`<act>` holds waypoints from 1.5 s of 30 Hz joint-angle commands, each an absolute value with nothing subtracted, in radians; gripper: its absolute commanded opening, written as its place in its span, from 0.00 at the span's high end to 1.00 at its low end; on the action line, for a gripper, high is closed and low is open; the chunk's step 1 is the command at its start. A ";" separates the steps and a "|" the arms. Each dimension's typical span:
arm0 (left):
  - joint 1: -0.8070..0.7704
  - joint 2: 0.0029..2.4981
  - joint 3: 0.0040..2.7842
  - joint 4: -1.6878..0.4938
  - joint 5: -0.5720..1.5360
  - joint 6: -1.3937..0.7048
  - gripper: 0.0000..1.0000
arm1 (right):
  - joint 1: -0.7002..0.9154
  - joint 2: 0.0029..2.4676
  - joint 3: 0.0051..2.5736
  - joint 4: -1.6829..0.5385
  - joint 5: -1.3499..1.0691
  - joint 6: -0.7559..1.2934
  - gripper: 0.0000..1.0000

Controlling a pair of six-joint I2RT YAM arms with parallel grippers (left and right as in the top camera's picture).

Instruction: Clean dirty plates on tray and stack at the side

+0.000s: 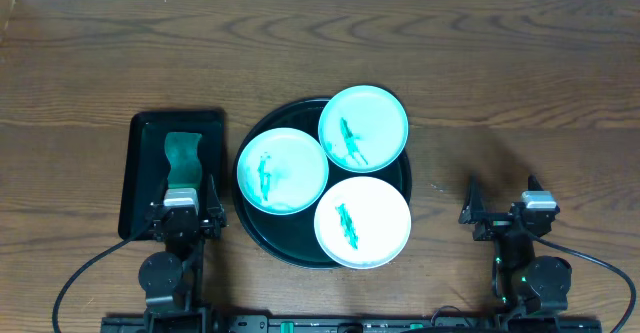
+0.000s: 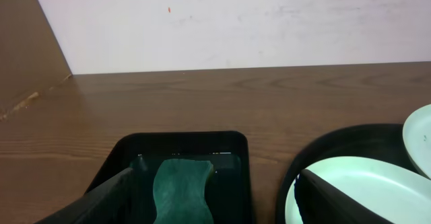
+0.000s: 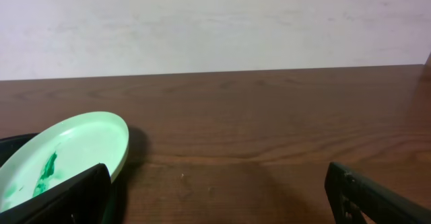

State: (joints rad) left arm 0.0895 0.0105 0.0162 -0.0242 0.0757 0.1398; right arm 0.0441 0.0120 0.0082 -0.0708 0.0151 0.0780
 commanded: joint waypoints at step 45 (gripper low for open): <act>0.086 0.183 0.182 -0.068 0.094 0.160 0.26 | 0.036 0.015 0.061 -0.046 -0.016 0.063 0.01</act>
State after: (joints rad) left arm 0.0895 0.1658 0.1310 -0.0711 0.0811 0.1398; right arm 0.0441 0.0128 0.0193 -0.0479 -0.0086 0.0856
